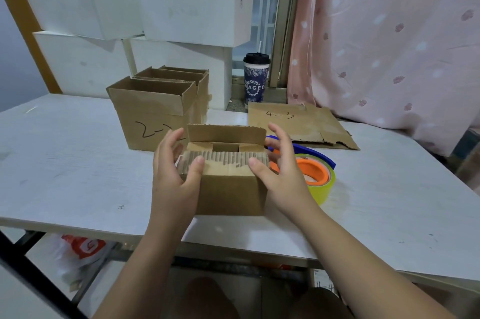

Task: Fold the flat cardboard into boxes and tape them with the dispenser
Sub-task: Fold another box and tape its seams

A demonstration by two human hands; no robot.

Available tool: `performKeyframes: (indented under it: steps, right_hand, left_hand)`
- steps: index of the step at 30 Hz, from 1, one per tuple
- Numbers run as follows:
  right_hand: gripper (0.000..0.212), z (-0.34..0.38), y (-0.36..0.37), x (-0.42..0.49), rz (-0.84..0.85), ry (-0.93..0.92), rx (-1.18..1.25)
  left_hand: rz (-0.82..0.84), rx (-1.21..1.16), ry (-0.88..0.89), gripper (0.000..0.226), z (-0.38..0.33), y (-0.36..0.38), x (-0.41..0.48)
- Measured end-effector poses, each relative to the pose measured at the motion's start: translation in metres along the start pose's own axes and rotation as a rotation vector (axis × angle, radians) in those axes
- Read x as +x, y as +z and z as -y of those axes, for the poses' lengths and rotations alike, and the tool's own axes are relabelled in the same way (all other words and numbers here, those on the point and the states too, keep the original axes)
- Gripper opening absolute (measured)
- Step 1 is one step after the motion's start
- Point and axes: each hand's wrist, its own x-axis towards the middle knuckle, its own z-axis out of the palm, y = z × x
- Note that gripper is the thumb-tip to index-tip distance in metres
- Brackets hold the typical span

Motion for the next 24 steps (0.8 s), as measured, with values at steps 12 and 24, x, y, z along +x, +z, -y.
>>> performKeyframes:
  steps: [12, 24]
  right_hand:
    - [0.015, 0.002, 0.004, -0.002, -0.062, -0.092, -0.241]
    - [0.031, 0.005, -0.054, 0.023, -0.135, -0.078, -0.887]
  left_hand:
    - [0.06, 0.597, 0.289, 0.04, -0.03, 0.028, -0.002]
    - [0.163, 0.774, 0.369, 0.035, -0.031, 0.034, -0.007]
